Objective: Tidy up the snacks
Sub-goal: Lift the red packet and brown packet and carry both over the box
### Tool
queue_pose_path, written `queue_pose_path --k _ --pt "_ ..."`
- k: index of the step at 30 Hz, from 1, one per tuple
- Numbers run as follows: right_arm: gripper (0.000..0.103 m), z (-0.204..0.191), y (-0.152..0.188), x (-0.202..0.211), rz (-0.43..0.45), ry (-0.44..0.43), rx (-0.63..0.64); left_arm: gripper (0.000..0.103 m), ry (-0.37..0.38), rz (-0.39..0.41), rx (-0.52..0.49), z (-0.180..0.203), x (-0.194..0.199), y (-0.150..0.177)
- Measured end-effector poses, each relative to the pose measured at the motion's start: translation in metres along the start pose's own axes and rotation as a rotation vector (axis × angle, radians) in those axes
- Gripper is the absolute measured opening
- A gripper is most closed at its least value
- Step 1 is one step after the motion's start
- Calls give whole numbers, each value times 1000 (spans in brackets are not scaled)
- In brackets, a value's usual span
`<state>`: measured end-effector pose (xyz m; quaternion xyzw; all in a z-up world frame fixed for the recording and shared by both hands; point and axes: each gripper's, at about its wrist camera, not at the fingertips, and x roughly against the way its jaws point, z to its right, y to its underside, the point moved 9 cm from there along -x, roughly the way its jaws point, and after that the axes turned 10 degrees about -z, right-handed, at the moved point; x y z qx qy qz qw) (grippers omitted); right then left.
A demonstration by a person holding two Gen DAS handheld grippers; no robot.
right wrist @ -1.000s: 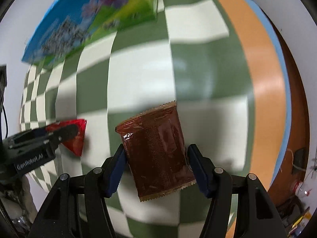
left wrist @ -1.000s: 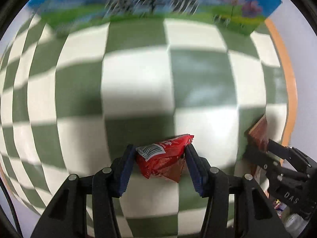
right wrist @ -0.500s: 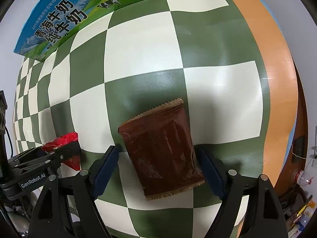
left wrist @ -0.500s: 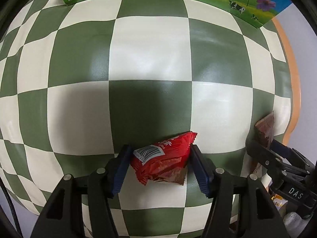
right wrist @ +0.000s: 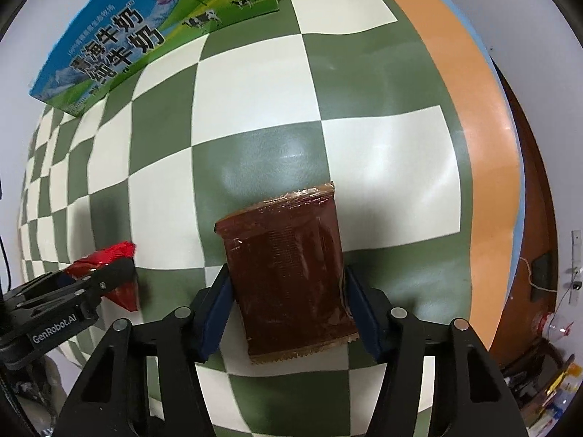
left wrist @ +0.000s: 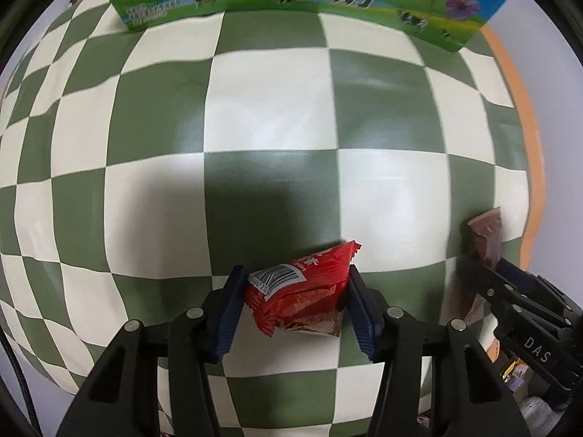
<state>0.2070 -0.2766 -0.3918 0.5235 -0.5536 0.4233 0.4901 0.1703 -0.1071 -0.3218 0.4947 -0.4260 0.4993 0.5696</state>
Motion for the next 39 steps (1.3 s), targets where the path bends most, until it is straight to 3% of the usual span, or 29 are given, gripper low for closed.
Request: queue_pose_path --k 11,18,22,27,32,39 --pt "60 -31 1 52 50 -166 3 50 78 101 -35 20 74 -21" --pt "60 -49 -42 128 151 -274 39 50 153 212 -50 23 152 -68" --pt "60 -63 -81 170 215 -310 64 50 154 259 -68 25 186 -109" --pt "60 -79 -145 213 274 -304 96 50 98 288 -86 20 220 -177" --pt "60 -89 -231 228 291 -237 102 51 43 239 -61 3 215 -251" --pt "60 -94 -326 207 226 -131 82 51 -28 122 -39 -20 173 -331"
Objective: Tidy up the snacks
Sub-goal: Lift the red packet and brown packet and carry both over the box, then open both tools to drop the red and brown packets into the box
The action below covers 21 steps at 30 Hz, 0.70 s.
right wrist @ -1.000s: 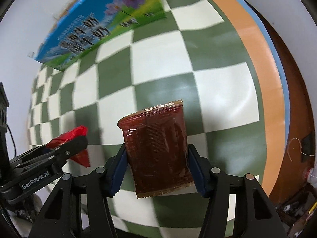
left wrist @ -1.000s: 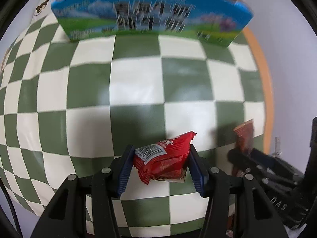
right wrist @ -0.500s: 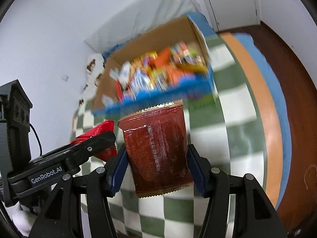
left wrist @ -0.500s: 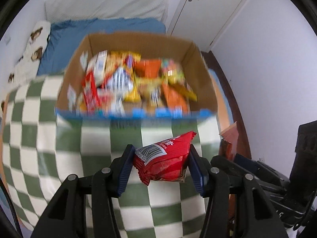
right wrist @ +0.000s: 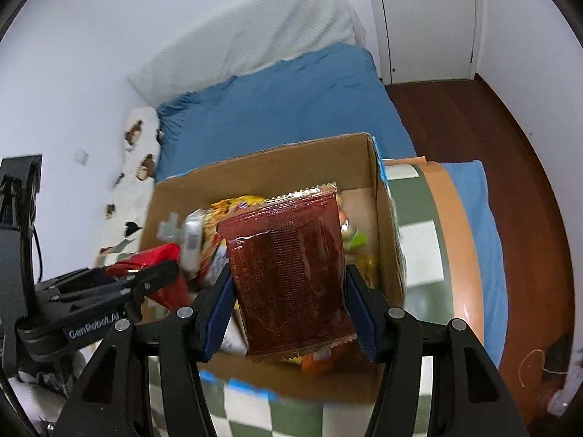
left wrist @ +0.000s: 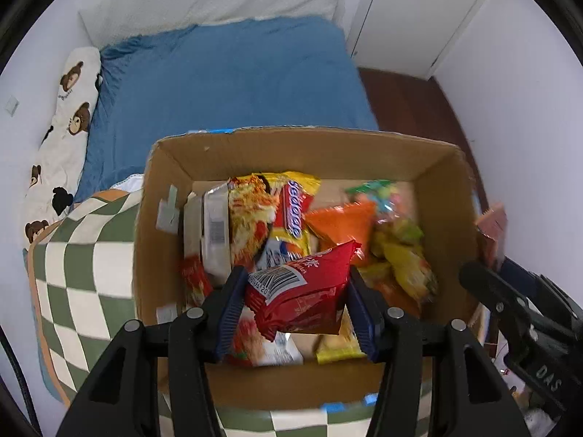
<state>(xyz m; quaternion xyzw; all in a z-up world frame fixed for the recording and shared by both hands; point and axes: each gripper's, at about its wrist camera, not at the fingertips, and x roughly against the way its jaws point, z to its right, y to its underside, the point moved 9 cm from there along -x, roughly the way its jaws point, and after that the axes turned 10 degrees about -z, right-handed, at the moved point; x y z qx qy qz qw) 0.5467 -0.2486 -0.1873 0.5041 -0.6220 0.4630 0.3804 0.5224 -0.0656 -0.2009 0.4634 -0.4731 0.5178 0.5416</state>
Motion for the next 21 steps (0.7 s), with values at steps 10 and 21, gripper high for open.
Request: queue_pose_path --k 10,21 --pt "61 13 -37 -76 -124 70 -24 52 31 -194 23 -18 -73 -26" --pt "93 26 -40 -100 -174 140 12 95 9 -169 48 -41 -76 -19"
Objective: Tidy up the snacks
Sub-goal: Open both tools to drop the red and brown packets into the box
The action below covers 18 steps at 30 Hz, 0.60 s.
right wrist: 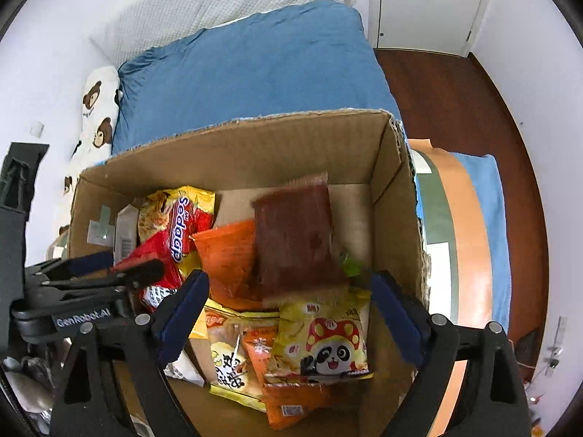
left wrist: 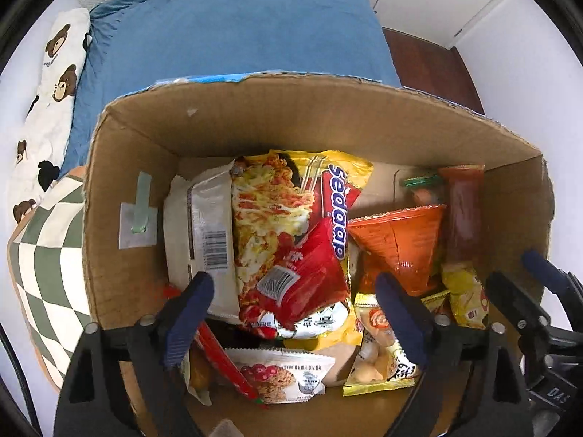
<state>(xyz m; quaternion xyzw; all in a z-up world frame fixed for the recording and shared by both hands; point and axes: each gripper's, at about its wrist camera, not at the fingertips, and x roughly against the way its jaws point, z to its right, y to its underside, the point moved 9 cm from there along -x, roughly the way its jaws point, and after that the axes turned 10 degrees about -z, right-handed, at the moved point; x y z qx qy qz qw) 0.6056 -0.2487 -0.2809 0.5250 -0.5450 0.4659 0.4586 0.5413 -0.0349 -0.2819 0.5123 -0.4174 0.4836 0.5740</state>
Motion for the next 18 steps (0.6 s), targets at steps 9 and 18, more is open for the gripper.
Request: queue_pose_path --k 9,18 --pt "98 0 17 10 23 69 36 96 -60 80 -11 -6 21 25" --pt "98 4 44 43 93 68 42 96 -67 217 -5 2 56 60"
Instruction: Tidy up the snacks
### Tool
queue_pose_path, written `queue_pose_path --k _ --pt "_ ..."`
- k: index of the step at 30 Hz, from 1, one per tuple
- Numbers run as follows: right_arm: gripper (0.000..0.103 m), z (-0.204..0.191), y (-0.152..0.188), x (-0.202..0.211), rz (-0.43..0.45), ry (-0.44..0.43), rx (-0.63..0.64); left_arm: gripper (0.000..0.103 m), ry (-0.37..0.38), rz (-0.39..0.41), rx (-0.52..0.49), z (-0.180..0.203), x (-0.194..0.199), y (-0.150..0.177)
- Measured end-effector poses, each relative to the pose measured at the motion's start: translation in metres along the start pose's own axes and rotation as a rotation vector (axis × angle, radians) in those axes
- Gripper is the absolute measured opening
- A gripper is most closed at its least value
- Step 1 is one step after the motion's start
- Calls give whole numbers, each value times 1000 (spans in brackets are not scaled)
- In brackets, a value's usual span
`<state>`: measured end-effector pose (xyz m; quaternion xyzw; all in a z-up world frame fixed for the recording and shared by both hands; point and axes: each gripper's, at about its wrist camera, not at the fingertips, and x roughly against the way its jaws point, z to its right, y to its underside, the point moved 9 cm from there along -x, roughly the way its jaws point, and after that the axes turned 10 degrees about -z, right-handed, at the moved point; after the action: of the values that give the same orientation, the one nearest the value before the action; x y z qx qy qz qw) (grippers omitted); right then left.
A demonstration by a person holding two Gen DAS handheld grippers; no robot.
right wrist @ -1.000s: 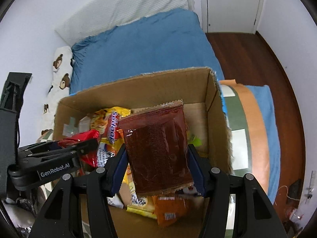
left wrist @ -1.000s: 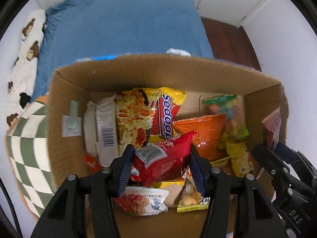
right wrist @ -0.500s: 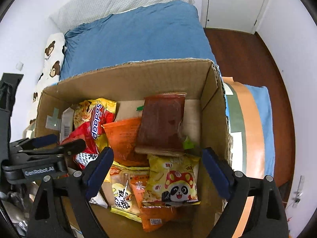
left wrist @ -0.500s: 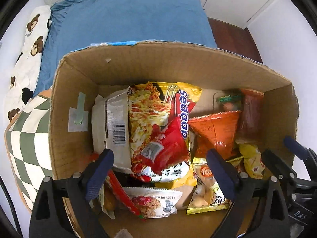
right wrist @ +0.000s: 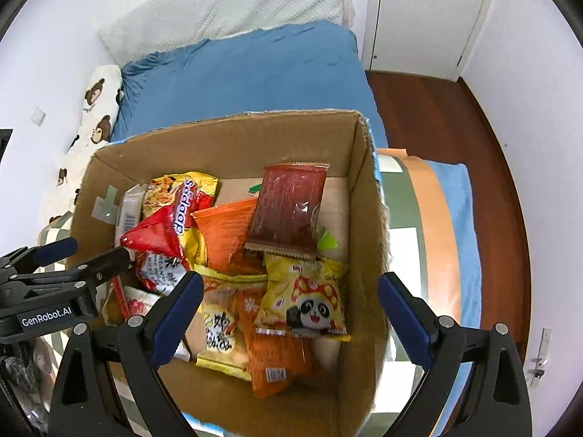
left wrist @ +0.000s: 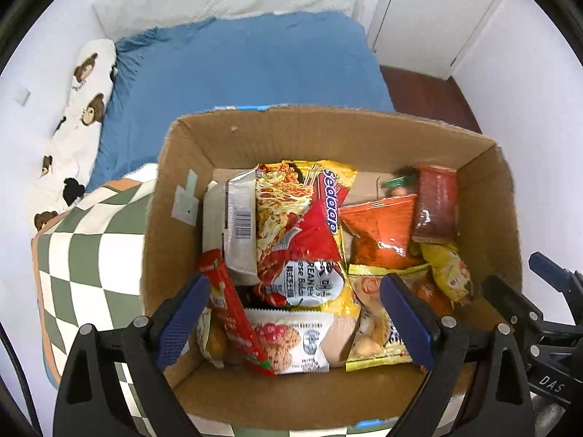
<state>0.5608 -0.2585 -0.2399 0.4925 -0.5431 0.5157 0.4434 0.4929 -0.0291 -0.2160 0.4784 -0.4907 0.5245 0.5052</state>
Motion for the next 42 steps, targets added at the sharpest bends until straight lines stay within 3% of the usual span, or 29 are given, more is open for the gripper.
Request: queue_pose_path --k 8,18,24,30,42 --pt "98 0 41 54 144 0 12 96 -3 164 7 6 54 38" --pt "99 -1 118 130 319 4 18 96 -36 338 -18 15 119 114" --pt "99 -3 168 176 388 -36 11 96 -30 407 -26 20 150 159" --pt "100 -9 210 223 463 -23 32 96 -18 446 -33 25 179 198" --pt "100 -17 276 296 578 -15 49 96 -32 530 -25 25 238 249"
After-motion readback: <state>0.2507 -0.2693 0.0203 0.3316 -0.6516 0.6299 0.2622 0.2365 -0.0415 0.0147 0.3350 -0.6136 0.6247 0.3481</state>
